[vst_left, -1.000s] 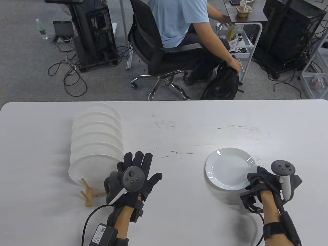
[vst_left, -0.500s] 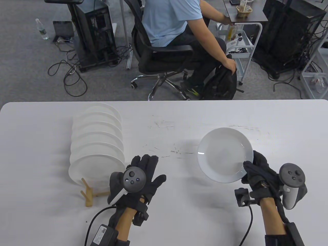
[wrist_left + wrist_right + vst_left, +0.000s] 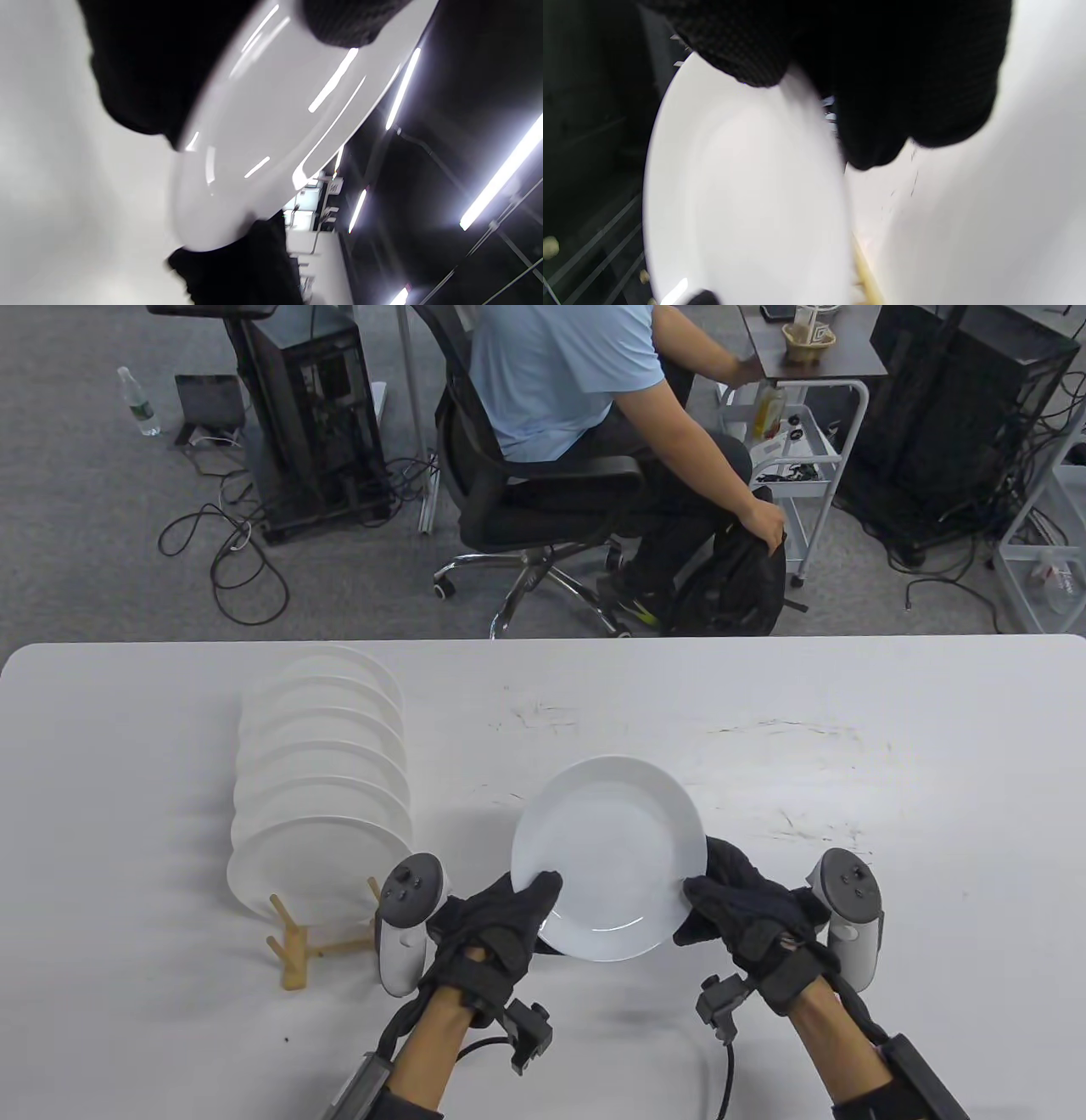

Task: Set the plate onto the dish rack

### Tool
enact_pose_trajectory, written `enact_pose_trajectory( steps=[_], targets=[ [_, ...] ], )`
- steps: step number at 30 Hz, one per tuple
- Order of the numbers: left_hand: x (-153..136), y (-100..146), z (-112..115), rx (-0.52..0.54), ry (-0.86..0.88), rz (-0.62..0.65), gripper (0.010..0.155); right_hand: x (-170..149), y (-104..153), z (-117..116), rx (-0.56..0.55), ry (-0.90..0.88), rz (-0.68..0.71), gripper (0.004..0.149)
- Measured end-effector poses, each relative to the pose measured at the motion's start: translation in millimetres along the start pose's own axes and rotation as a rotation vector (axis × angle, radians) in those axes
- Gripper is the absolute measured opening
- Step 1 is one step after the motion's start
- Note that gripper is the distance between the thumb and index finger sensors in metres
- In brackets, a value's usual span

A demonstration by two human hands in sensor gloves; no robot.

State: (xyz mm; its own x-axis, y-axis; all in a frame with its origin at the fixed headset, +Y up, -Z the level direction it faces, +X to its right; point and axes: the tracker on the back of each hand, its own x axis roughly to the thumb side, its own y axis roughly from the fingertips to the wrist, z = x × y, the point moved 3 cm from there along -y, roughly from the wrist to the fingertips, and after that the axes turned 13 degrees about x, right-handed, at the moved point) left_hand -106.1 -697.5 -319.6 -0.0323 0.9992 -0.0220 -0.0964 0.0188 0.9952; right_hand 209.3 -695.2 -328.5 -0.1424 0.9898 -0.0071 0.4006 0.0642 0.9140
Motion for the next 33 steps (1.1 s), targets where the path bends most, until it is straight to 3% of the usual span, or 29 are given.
enact_pose_trajectory(
  steps=[3,5,9,14,18,22,33],
  targets=[
    [48,2,-25,0.111,-0.296,0.175,0.052,17,10,14,-0.138,0.266,0.024,0.058],
    [89,9,-47,0.247,-0.443,0.281,0.049,24,16,25,-0.234,0.410,0.034,0.055],
    [149,23,-76,0.348,-0.668,0.431,0.046,24,17,37,-0.267,0.636,-0.024,0.059],
    [187,35,-102,0.401,-1.010,0.491,0.043,10,11,44,-0.198,0.816,-0.196,0.074],
    [182,33,-120,0.366,-1.302,0.415,0.042,-5,6,47,-0.142,0.854,-0.297,0.080],
    [158,28,-139,0.315,-1.431,0.282,0.042,-13,3,48,-0.108,0.852,-0.354,0.081],
    [79,13,-172,0.235,-1.484,0.061,0.042,-16,1,45,-0.073,0.854,-0.379,0.082]
  ],
)
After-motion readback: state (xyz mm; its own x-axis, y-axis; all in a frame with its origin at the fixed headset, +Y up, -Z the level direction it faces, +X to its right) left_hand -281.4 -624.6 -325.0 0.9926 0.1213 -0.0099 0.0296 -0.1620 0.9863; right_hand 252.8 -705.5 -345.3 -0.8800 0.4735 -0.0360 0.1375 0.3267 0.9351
